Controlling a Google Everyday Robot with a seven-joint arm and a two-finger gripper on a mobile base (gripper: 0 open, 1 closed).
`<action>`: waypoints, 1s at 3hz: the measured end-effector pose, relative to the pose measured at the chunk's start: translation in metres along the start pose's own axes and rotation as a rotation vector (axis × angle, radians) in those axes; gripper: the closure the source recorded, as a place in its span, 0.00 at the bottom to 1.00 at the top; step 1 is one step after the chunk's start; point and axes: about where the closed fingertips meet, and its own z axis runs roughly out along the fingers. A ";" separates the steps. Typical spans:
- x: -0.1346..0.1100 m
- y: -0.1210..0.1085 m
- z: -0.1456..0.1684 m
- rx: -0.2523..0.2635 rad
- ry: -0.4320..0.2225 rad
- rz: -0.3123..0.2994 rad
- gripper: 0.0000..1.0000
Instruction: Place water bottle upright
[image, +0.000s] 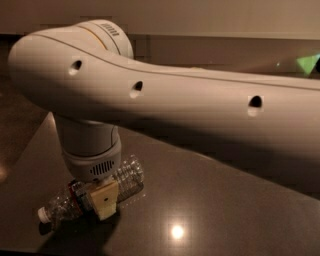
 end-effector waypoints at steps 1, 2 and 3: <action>0.005 -0.003 -0.006 0.006 -0.007 0.017 0.62; 0.016 -0.010 -0.021 0.008 -0.047 0.048 0.85; 0.040 -0.019 -0.045 0.013 -0.117 0.107 1.00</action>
Offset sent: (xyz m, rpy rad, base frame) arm 0.0409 -0.0263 0.0382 0.0929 0.0816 -0.0969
